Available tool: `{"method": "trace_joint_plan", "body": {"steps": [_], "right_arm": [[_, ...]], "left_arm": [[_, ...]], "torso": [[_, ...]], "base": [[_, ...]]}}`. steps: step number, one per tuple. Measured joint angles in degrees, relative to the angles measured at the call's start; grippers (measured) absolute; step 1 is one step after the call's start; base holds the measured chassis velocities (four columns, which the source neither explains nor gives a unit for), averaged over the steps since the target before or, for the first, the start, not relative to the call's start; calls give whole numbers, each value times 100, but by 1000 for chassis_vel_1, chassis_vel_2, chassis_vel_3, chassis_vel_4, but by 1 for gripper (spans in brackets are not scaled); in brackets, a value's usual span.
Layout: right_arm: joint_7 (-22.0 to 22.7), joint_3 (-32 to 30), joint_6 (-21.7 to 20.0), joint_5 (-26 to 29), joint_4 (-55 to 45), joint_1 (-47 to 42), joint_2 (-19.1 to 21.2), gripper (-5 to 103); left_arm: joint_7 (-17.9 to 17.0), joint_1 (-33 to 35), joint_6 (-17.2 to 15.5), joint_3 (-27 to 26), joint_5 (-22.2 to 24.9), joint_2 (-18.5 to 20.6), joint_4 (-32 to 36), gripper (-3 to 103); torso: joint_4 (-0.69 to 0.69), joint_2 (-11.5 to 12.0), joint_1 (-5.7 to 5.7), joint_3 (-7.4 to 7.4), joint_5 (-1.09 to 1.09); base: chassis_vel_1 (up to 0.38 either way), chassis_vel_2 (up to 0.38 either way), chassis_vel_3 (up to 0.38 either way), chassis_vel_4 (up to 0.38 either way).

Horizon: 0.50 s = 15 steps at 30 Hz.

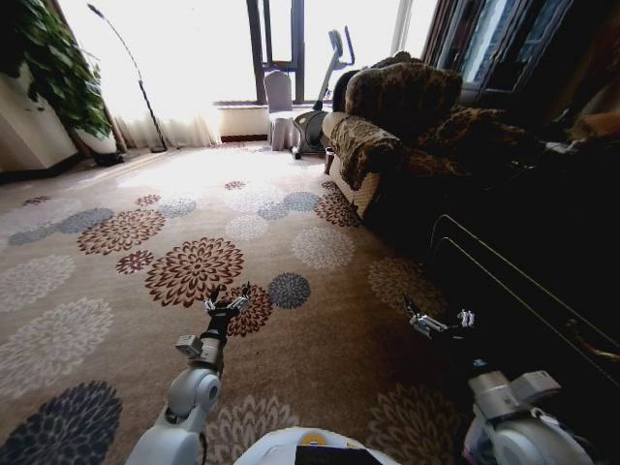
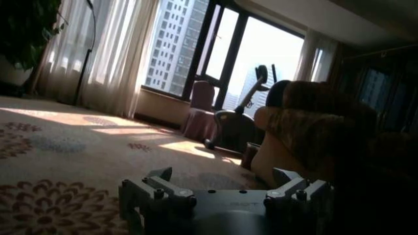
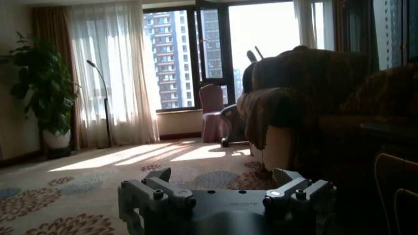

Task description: Pick up the trash from the ground and place it into the trash bin.

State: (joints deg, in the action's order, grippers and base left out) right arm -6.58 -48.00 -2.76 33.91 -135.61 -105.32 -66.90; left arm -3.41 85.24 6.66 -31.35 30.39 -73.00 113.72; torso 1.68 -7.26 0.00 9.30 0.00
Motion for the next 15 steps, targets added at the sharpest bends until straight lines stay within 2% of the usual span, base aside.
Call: {"method": "trace_joint_plan", "body": {"steps": [11,15], "right_arm": [[5,-4,0,4,4,-1,0,100],[7,-4,1,4,6,-1,0,100]], "left_arm": [[0,0,0,0,0,0,0,100],[0,0,0,-1,0,0,0,100]], "torso": [[0,0,0,0,0],[4,0,0,0,0]], "base": [[61,60,65,69],[92,79,67,92]]}}
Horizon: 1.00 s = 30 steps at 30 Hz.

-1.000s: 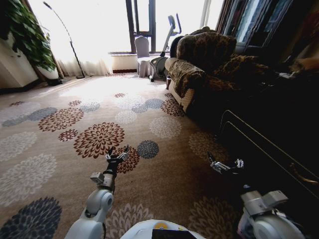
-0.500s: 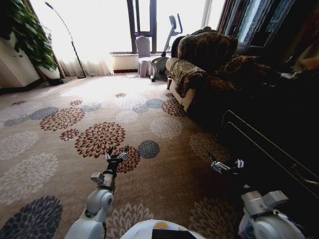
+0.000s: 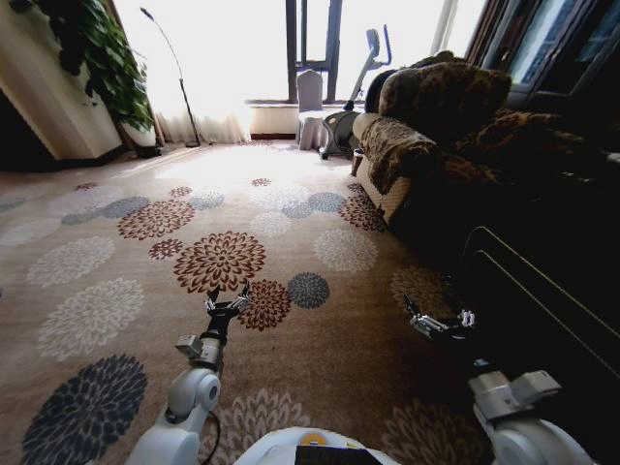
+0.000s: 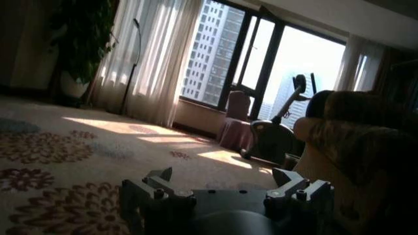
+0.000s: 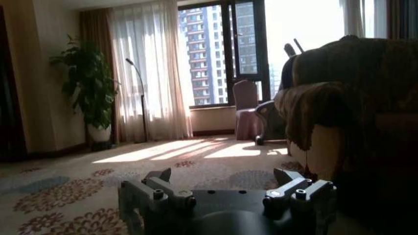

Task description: Pick up the trash from the ground and place it into the trash bin.

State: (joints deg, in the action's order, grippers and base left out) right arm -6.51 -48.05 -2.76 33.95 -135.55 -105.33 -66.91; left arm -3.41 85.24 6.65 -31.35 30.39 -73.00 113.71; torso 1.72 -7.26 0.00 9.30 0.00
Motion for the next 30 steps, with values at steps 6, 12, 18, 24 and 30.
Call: {"method": "trace_joint_plan", "body": {"steps": [6,12,18,24,30], "right_arm": [[1,-1,1,0,1,-2,0,100],[2,-1,2,0,1,-2,-1,100],[1,-1,4,1,1,-2,-1,100],[3,-4,5,0,2,-2,0,100],[3,-4,7,1,3,-2,0,100]], "left_arm": [[0,0,0,1,0,0,0,100],[0,0,0,0,0,0,0,100],[0,0,0,0,0,0,0,100],[1,0,0,3,0,-2,0,100],[1,-1,0,2,0,-1,0,100]], "torso": [[-6,0,0,0,0],[-3,0,0,0,0],[-3,0,1,0,1],[-5,-1,0,0,-5],[-3,-1,0,0,3]], "base": [[20,17,27,31],[-54,-67,68,73],[-138,-167,158,181],[-206,-190,187,191],[-48,-43,30,36]]}}
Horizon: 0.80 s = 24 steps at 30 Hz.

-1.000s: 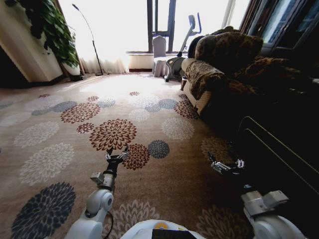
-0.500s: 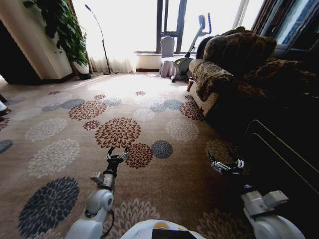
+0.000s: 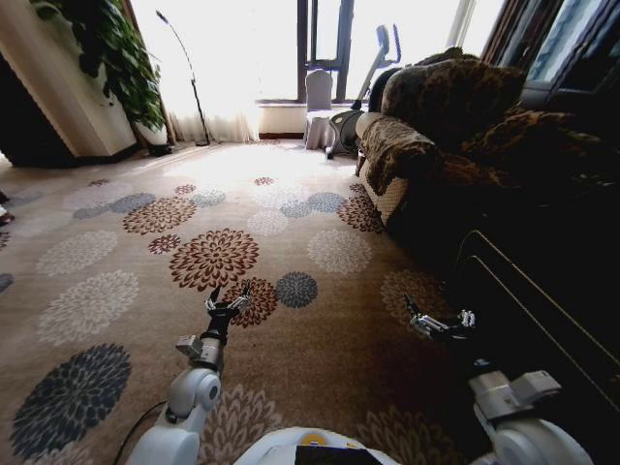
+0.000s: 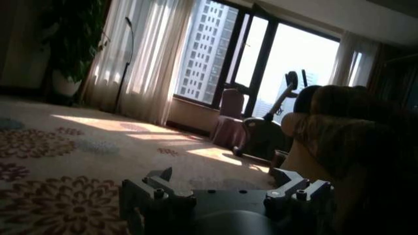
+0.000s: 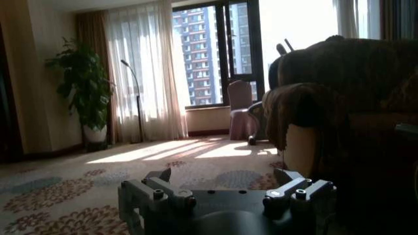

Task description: Pick up the trash from the ground and place it into the trash bin.

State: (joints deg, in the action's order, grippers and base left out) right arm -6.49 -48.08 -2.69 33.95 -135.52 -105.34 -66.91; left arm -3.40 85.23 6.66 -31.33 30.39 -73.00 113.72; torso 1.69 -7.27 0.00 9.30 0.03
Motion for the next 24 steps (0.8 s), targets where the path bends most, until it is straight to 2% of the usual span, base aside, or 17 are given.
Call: {"method": "trace_joint_plan", "body": {"steps": [1,10,15,24], "right_arm": [[0,1,0,0,0,0,0,100],[-2,2,1,0,0,1,0,100],[-1,2,1,0,-1,0,0,100],[-1,2,1,0,-1,0,0,100]], "left_arm": [[0,0,0,-2,0,1,0,100],[-2,0,0,-2,0,1,0,100],[-1,0,0,-2,0,1,0,100],[-1,0,0,-2,0,1,0,100]], "torso": [[0,0,0,0,4],[0,0,0,0,-4],[-1,0,0,0,-6],[-1,0,0,-1,-4]], "base": [[97,-13,-56,-5],[125,-78,-123,90],[197,-213,-194,240],[297,-297,-314,304]]}}
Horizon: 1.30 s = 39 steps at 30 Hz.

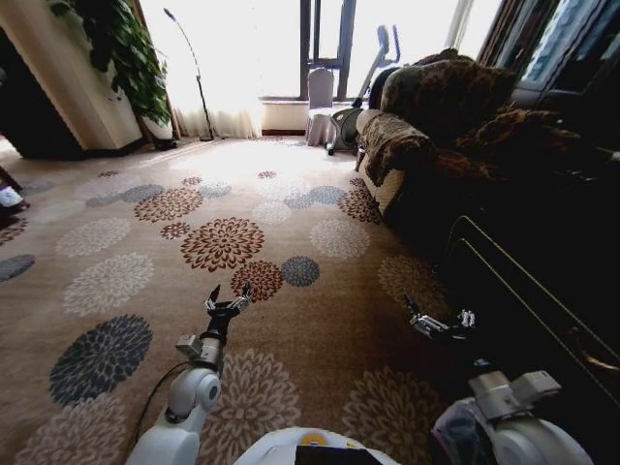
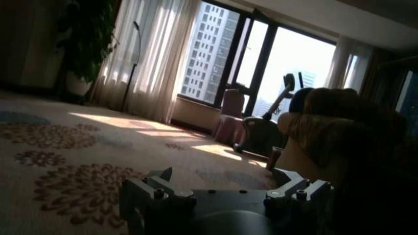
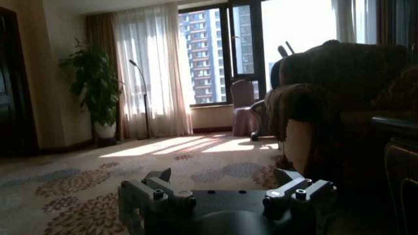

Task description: Pick up the trash from the ground and place it into the trash bin.

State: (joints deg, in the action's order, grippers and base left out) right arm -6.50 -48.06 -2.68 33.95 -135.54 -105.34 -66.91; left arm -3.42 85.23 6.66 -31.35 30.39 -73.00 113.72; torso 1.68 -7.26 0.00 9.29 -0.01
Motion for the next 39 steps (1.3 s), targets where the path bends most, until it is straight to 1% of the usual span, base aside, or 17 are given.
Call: {"method": "trace_joint_plan", "body": {"steps": [1,4,6,8,9,10,11,14,16,19,25,27,31,32,33,37,39], "right_arm": [[0,0,0,0,-1,0,0,100],[0,0,0,0,0,0,0,100],[0,0,0,0,0,0,0,100],[0,0,0,0,-1,0,0,100],[0,0,0,0,-1,0,0,100],[0,0,0,0,0,0,0,100],[0,0,0,0,0,0,0,100],[0,0,0,0,0,0,0,100],[0,0,0,0,0,0,0,100],[0,0,0,0,0,0,0,100],[0,0,0,0,0,-1,0,100],[0,0,0,0,-1,-1,0,100],[0,0,0,0,0,-3,0,100],[0,0,0,0,0,-4,0,100],[0,0,0,0,-1,-3,0,100],[0,0,0,0,-1,0,0,100],[-1,1,0,0,-1,1,0,100]], "left_arm": [[0,1,0,0,0,0,0,100],[0,0,0,0,0,0,0,100],[0,1,0,0,0,0,0,100],[0,1,0,0,0,0,0,100],[0,1,0,0,0,0,0,100],[0,1,0,0,0,0,0,100],[0,1,0,0,0,0,0,100],[0,1,0,0,0,0,0,100],[0,0,0,0,0,0,0,100],[0,1,0,0,0,-1,0,100],[0,1,0,1,0,0,0,100],[0,2,0,0,0,-1,0,100],[1,3,0,1,0,-1,0,100],[1,3,0,1,0,-1,0,100],[0,2,0,1,0,-1,-1,100],[0,1,0,-1,0,0,0,100],[0,-1,0,-2,0,1,0,100]], "torso": [[1,0,0,0,5],[0,0,0,0,-3],[1,0,0,0,-2],[0,0,0,0,7],[0,0,0,0,7],[0,0,0,0,-2],[0,0,0,0,-5],[0,0,0,0,4],[1,0,0,0,-2],[0,0,0,0,2],[0,0,0,0,-2],[2,0,0,0,2],[0,-1,1,-2,-3],[0,-1,1,-2,-2],[0,-1,1,-2,5],[1,-1,0,1,0],[3,0,0,3,5]], "base": [[321,-329,-354,322],[346,-341,-355,353],[358,-361,-373,369],[357,-364,-365,369],[357,-364,-359,370],[356,-335,-359,328],[356,-365,-387,328],[366,-367,-343,365],[342,-341,-361,348],[355,-350,-360,357],[380,-331,-386,327],[411,-238,-378,286],[337,-151,-296,147],[238,11,-275,-32],[238,66,-227,-32],[149,115,-163,-117],[74,157,-43,-150]]}}
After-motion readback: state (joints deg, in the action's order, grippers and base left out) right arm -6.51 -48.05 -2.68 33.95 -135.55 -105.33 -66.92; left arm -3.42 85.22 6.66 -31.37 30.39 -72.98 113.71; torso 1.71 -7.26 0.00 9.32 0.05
